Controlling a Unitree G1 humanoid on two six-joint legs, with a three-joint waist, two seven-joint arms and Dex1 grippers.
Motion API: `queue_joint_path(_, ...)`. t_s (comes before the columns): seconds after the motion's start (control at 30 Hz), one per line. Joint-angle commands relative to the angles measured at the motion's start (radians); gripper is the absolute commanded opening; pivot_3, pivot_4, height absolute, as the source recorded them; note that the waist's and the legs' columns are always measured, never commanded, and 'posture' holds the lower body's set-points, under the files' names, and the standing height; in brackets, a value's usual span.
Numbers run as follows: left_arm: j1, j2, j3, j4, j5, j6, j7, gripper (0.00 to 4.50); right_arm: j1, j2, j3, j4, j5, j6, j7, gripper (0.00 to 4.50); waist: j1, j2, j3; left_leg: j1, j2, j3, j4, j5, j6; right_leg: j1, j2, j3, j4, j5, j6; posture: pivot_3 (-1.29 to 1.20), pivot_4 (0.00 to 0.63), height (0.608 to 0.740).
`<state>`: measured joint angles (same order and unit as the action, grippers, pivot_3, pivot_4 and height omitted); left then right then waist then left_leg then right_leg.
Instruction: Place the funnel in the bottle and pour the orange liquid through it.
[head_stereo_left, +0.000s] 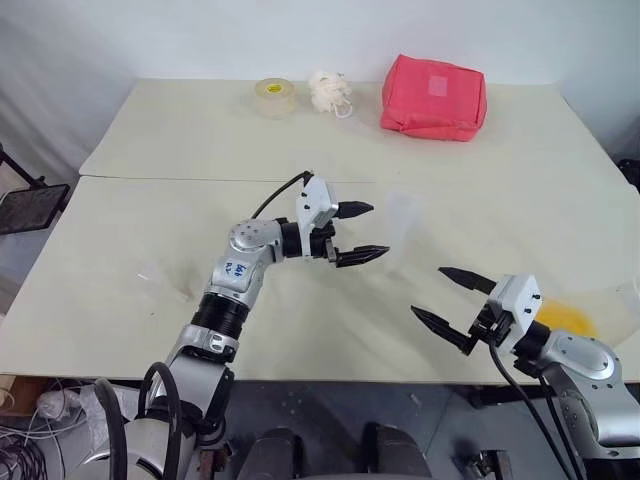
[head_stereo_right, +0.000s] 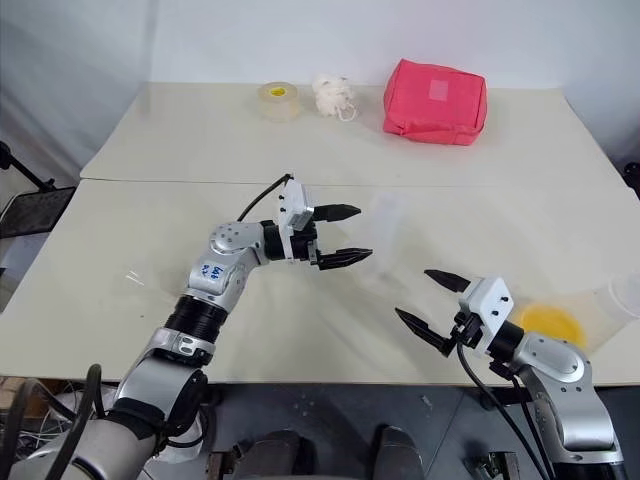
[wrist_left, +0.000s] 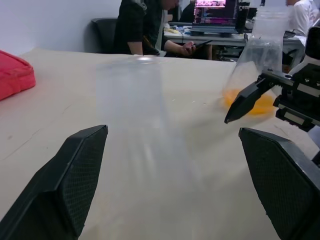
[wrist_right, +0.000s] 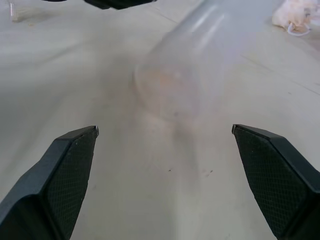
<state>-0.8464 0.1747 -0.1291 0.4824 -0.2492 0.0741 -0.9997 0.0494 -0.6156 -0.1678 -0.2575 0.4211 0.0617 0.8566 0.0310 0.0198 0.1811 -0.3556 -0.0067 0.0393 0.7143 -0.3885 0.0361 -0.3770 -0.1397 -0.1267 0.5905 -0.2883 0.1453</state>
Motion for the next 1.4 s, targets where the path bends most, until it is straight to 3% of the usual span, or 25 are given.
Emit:
queue_joint_path(0.03, -0.002, 0.004, 0.003, -0.026, 0.000, -0.015, -0.011, 4.46, 0.007, 0.003, -0.031, -0.049, 0.012, -0.019, -0.011, 4.50, -0.001, 0.000, 0.000, 0.000, 0.000, 0.000, 0.000, 0.000, 0.000, 0.000, 0.000, 0.000, 0.000, 0.000, 0.000, 0.00, 0.150, 0.740)
queue_joint_path(0.93, 0.126, 0.089, 0.025, -0.194, -0.030, 0.080, -0.003, 4.46, -0.036, -0.006, -0.022, -0.051, 0.016, 0.013, -0.022, 4.50, -0.003, 0.000, 0.000, 0.000, 0.001, -0.001, 0.000, 0.000, 0.000, 0.000, 0.000, 0.000, 0.000, 0.000, 0.000, 0.00, 0.150, 0.740)
queue_joint_path(1.13, 0.211, 0.146, 0.036, -0.303, -0.054, 0.139, -0.007, 4.46, -0.042, -0.009, -0.023, -0.046, 0.019, 0.017, -0.013, 4.50, -0.004, 0.000, 0.000, 0.000, 0.002, -0.002, 0.000, 0.000, 0.000, 0.000, 0.000, 0.000, 0.000, 0.000, 0.000, 0.00, 0.150, 0.740)
queue_joint_path(1.4, 0.483, 0.282, 0.138, -0.604, -0.129, 0.236, 0.032, 4.46, -0.048, -0.023, -0.024, -0.031, 0.029, 0.027, 0.026, 4.50, -0.005, 0.000, 0.000, 0.001, 0.004, -0.001, -0.001, 0.000, 0.000, 0.000, 0.000, 0.002, 0.000, 0.000, 0.000, 0.00, 0.150, 0.740)
